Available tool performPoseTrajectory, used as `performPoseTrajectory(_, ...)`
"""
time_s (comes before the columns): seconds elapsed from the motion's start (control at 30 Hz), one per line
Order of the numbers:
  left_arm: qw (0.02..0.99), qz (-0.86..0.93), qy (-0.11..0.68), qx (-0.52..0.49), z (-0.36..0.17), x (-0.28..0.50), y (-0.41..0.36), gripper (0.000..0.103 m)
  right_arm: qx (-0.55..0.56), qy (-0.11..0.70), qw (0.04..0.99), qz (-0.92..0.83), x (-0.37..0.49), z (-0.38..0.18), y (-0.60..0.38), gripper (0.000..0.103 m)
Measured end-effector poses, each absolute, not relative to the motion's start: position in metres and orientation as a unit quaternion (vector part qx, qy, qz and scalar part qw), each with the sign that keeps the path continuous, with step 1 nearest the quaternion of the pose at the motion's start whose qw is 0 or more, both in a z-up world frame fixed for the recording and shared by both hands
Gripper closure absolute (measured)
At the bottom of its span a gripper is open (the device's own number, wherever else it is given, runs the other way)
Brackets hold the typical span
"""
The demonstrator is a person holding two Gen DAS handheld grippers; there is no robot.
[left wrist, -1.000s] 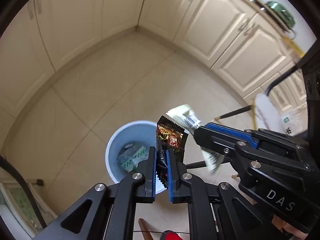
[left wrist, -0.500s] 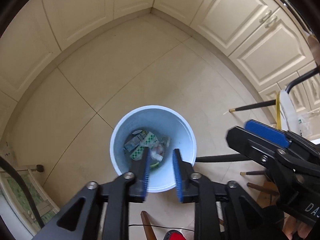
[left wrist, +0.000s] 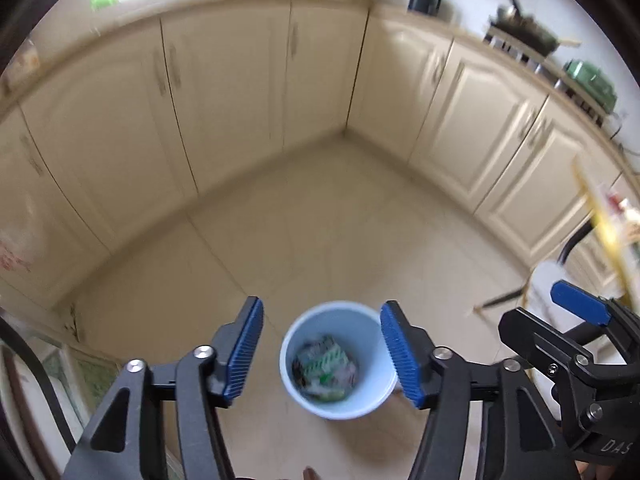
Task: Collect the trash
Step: 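Open the left gripper over the blue bin to drop the black packet, then move both tools back toward the table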
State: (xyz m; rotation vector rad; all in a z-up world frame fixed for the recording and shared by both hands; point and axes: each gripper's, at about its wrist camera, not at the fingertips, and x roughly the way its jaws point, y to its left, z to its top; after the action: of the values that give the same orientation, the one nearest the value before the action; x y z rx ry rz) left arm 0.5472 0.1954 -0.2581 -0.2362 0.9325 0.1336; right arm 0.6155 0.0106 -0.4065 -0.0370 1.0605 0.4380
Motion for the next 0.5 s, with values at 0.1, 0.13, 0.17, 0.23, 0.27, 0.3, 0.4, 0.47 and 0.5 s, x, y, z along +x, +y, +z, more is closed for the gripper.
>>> performPoseTrajectory(0.1, 0.905, 0.072, 0.408, -0.099, -0.214, 0.532, 0.178, 0.038, -0.019, 0.463, 0.863, 0.201, 0.595, -0.363, 0.002, 0.004)
performPoseTrajectory(0.13, 0.912, 0.070, 0.393, -0.092, -0.200, 0.526, 0.171, 0.034, -0.018, 0.450, 0.870, 0.199, 0.588, -0.349, -0.002, 0.004)
performPoseTrajectory(0.17, 0.919, 0.065, 0.380, -0.088, -0.188, 0.521, 0.164, 0.032, -0.019, 0.433, 0.880, 0.193, 0.578, -0.329, -0.009, 0.004)
performPoseTrajectory(0.23, 0.933, 0.053, 0.346, -0.085, -0.162, 0.507, 0.132, 0.030, -0.016, 0.407, 0.894, 0.188, 0.562, -0.303, -0.019, 0.002)
performPoseTrajectory(0.27, 0.938, 0.050, 0.333, -0.083, -0.155, 0.501, 0.121, 0.029, -0.015, 0.392, 0.901, 0.183, 0.551, -0.287, -0.025, 0.000)
performPoseTrajectory(0.3, 0.943, 0.047, 0.319, -0.082, -0.143, 0.490, 0.114, 0.028, -0.016, 0.373, 0.911, 0.176, 0.537, -0.267, -0.033, 0.000)
performPoseTrajectory(0.4, 0.959, 0.047, 0.270, -0.078, -0.112, 0.451, 0.091, 0.019, -0.017, 0.324, 0.932, 0.158, 0.503, -0.222, -0.051, 0.000)
performPoseTrajectory(0.47, 0.969, 0.046, 0.233, -0.071, -0.094, 0.426, 0.060, 0.016, -0.018, 0.294, 0.945, 0.144, 0.481, -0.193, -0.065, 0.000)
performPoseTrajectory(0.5, 0.973, 0.043, 0.218, -0.066, -0.092, 0.416, 0.047, 0.011, -0.019, 0.274, 0.952, 0.134, 0.466, -0.178, -0.072, 0.000)
